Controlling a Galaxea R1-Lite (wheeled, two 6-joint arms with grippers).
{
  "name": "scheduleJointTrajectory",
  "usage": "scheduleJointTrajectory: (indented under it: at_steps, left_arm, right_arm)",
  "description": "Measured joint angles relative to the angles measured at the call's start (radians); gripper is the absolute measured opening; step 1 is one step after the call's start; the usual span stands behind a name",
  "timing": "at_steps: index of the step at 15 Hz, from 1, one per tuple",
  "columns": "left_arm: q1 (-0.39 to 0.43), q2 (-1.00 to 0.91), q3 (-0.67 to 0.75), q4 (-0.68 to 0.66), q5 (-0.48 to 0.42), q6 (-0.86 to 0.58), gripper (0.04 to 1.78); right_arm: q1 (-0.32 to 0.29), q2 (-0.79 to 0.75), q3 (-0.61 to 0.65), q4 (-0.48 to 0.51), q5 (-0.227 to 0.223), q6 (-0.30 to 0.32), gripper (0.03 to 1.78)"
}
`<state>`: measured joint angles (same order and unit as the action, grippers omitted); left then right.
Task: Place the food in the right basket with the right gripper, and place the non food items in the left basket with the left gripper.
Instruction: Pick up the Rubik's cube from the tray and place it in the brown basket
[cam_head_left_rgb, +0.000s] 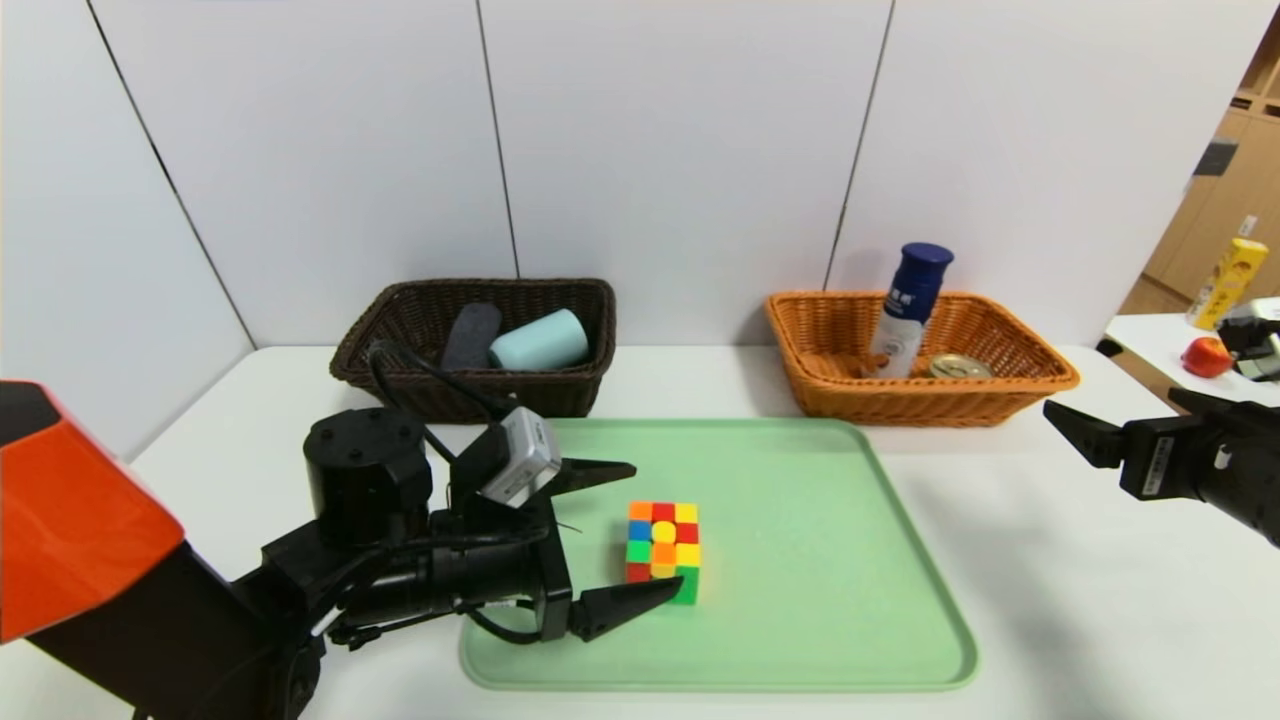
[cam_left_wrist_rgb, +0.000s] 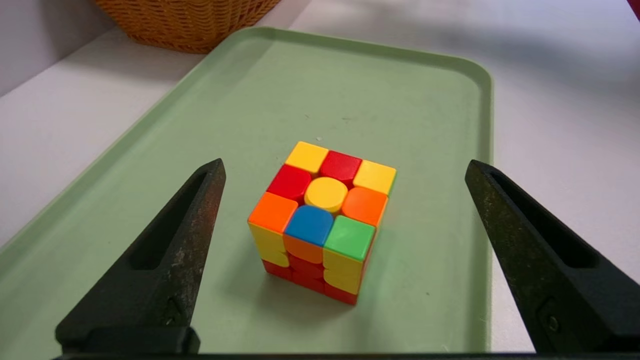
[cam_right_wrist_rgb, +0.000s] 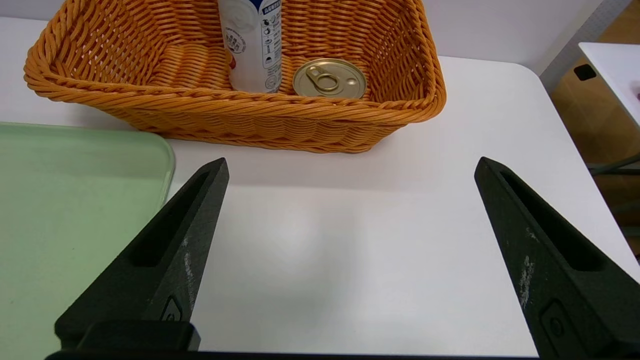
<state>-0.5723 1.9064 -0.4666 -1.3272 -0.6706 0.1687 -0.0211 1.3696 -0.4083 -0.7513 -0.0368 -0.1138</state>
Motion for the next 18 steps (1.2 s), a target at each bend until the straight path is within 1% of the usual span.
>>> scheduleJointTrajectory:
  at_steps: [2, 9, 13, 18]
  left_arm:
    - [0.003, 0.050, 0.002, -0.100, 0.000, -0.010, 1.69]
    - [0.005, 0.131, -0.004, -0.120, -0.002, -0.013, 1.69]
    - [0.005, 0.177, -0.012, -0.190, -0.002, -0.014, 1.69]
    - [0.000, 0.210, -0.048, -0.194, -0.004, -0.014, 1.69]
  right_arm:
    - [0.000, 0.001, -0.001, 0.001, 0.000, 0.000, 1.70]
    - [-0.001, 0.005, -0.004, 0.004, 0.000, 0.001, 1.70]
    - [0.000, 0.006, -0.004, 0.005, 0.000, 0.003, 1.70]
    - [-0.001, 0.014, -0.004, 0.001, 0.000, 0.004, 1.70]
